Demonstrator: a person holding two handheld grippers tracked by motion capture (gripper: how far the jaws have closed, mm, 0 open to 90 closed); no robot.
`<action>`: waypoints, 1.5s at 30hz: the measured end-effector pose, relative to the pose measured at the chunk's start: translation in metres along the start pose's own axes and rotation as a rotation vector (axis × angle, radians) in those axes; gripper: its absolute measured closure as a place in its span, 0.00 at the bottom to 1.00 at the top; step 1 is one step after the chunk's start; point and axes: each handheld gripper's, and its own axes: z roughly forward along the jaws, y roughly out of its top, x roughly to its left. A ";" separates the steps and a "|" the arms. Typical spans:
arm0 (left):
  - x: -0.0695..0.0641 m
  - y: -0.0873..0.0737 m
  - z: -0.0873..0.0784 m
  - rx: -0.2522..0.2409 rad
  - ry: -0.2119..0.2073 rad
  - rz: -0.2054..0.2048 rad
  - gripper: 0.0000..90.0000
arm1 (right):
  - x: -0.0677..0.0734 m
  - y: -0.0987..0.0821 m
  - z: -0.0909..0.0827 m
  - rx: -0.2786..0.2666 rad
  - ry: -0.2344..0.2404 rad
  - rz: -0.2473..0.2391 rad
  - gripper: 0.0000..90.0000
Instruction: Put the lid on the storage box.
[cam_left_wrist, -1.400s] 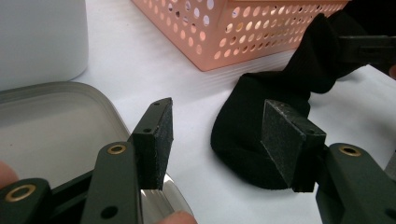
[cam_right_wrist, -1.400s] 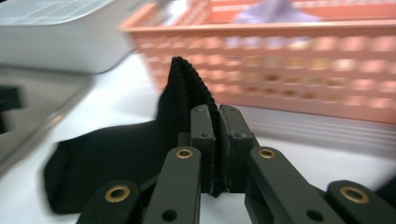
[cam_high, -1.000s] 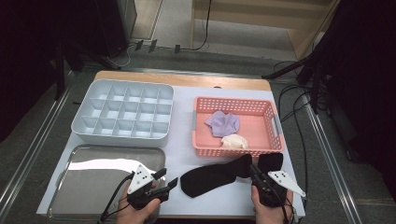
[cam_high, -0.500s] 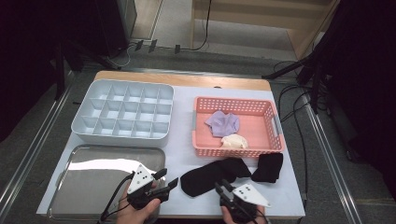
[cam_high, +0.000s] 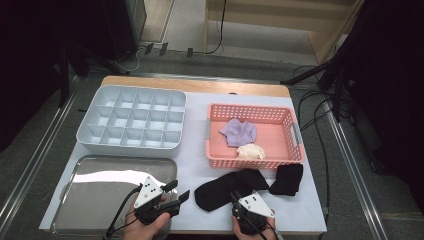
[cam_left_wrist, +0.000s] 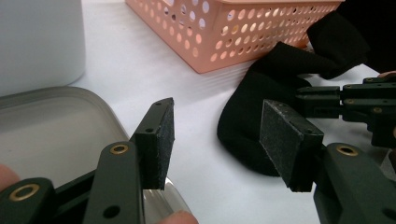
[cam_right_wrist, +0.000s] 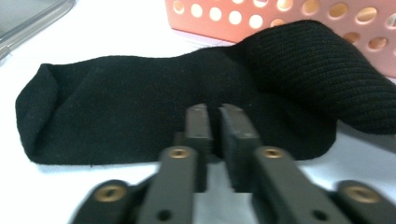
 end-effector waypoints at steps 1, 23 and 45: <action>0.000 0.000 0.001 0.002 0.001 0.002 0.52 | 0.000 0.000 0.000 0.001 0.001 0.003 0.99; 0.002 0.000 0.001 0.016 0.000 -0.019 0.51 | 0.028 -0.005 -0.020 -0.022 0.095 0.067 0.97; 0.007 0.003 -0.004 0.004 0.061 -0.021 0.52 | 0.085 0.008 0.014 0.014 0.119 -0.060 1.00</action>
